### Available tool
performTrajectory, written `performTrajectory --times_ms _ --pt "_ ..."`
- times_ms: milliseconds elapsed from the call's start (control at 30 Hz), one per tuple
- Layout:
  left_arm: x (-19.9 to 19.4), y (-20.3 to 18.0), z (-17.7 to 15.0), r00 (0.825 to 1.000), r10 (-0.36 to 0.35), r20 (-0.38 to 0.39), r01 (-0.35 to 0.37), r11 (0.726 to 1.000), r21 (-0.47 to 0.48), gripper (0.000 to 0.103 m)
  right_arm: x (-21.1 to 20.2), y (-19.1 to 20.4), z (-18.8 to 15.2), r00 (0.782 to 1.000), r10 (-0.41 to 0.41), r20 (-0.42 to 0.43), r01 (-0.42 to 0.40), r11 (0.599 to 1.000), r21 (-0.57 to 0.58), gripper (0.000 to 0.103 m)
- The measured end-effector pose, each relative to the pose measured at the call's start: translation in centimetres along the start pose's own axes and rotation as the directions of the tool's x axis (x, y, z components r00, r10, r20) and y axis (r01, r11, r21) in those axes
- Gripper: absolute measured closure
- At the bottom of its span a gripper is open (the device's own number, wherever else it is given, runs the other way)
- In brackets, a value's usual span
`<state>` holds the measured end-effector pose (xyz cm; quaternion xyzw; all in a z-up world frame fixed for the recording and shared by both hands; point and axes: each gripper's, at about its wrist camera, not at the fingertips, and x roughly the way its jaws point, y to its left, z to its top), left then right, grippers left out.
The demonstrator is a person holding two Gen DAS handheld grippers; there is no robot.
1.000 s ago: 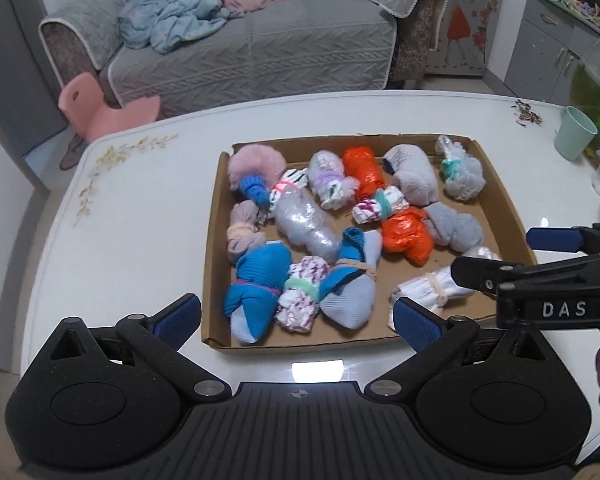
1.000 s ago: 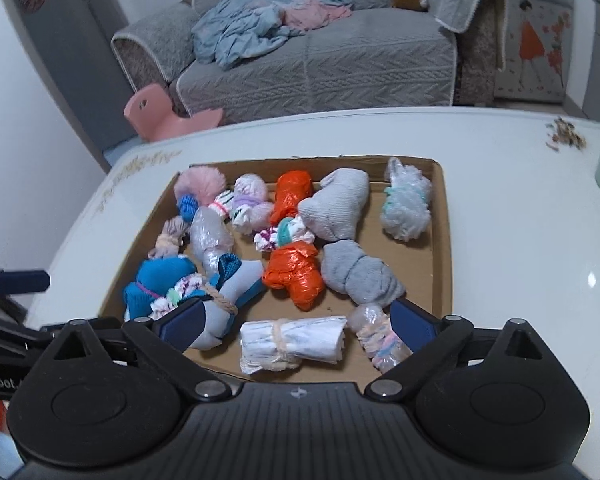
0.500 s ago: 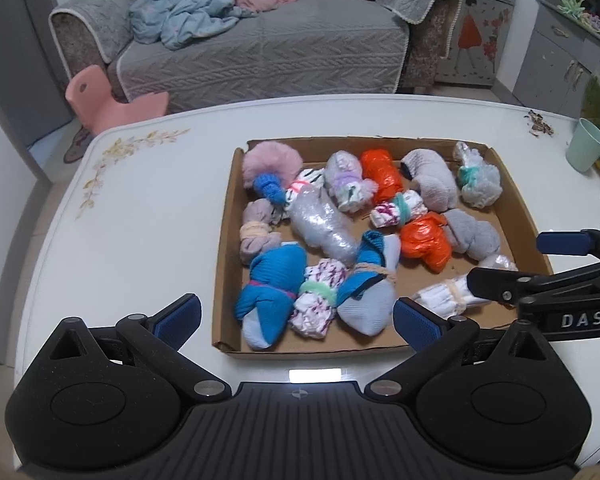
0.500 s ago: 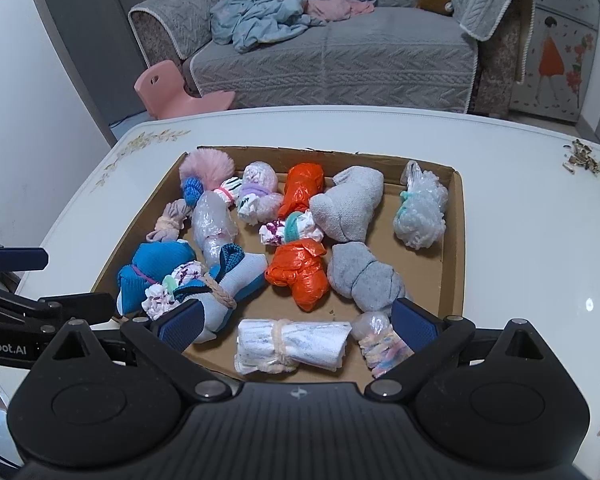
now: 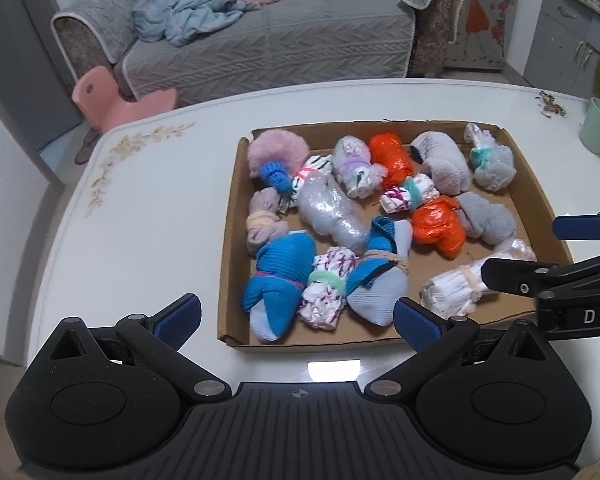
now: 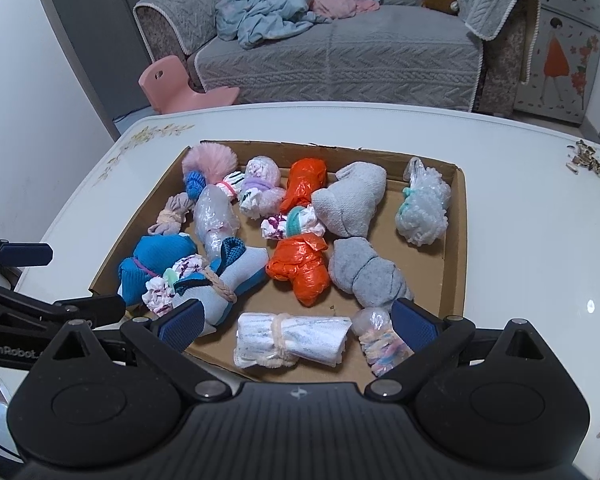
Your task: Organize objects
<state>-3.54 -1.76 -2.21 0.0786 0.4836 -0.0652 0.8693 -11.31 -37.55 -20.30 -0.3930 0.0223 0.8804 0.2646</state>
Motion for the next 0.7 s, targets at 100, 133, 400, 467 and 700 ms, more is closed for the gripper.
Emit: performTrajectory --times_ms 100,133,400,467,700 --pt "0.0 -0.1 -0.1 1.000 0.003 -0.003 -0.003 1.000 0.006 0.001 0.1 0.1 0.0 1.000 0.000 -0.004 0.000 1.000 -0.005 0.003" --pt "0.1 -0.1 -0.1 1.000 0.005 -0.005 -0.005 1.000 0.004 0.001 0.1 0.1 0.0 1.000 0.001 -0.003 -0.001 1.000 -0.006 0.003" --pt "-0.1 0.2 -0.1 1.000 -0.007 0.001 0.007 1.000 -0.009 0.001 0.1 0.1 -0.1 1.000 -0.001 -0.006 0.001 1.000 -0.009 0.003" --pt "-0.3 0.3 -0.1 1.000 -0.015 0.018 0.015 1.000 -0.008 0.001 0.2 0.1 -0.1 1.000 0.000 -0.007 0.000 1.000 -0.010 0.003" --pt "-1.2 0.2 0.2 0.997 -0.030 0.071 0.030 1.000 0.007 0.001 0.1 -0.1 -0.1 1.000 -0.001 -0.005 0.001 1.000 -0.010 0.003"
